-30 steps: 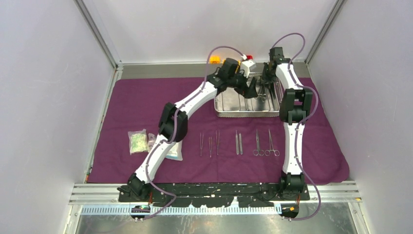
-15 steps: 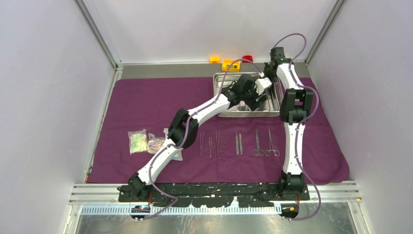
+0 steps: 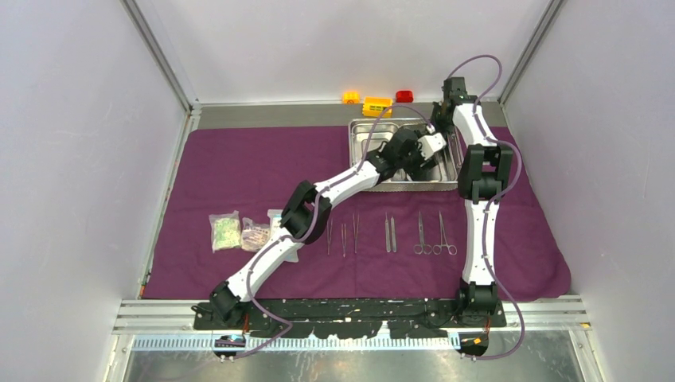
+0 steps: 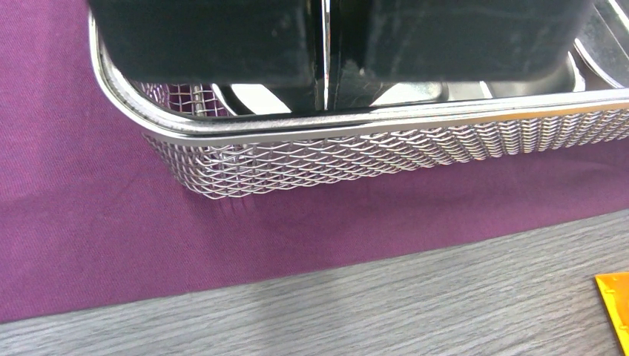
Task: Open and lay out the surgical kit
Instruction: Pick up the medical item from the container.
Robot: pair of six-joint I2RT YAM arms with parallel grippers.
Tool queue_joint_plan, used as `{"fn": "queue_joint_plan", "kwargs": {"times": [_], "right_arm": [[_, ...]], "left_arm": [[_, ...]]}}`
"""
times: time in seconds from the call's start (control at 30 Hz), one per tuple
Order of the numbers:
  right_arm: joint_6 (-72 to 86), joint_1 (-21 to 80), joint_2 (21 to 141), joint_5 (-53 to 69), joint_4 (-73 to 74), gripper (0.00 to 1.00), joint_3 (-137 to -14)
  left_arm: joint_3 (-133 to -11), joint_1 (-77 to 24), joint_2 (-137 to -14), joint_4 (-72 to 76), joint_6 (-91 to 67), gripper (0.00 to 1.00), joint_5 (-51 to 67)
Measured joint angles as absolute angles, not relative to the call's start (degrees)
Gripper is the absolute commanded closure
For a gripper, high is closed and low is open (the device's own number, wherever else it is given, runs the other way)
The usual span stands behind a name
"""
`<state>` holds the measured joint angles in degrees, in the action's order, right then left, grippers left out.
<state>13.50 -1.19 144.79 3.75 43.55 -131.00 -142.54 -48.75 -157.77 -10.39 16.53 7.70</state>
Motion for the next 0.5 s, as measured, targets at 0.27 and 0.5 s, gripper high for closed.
{"fn": "queue_joint_plan", "kwargs": {"times": [0.27, 0.5], "right_arm": [[13.67, -1.23, 144.79, 3.95, 43.59, 1.0, -131.0], [13.67, -1.26, 144.79, 4.01, 43.72, 1.0, -131.0]], "left_arm": [[-143.92, -49.58, -160.29, -4.71, 16.56, 0.31, 6.0], [-144.55, -50.19, -162.06, -0.32, 16.93, 0.36, 3.92]]}}
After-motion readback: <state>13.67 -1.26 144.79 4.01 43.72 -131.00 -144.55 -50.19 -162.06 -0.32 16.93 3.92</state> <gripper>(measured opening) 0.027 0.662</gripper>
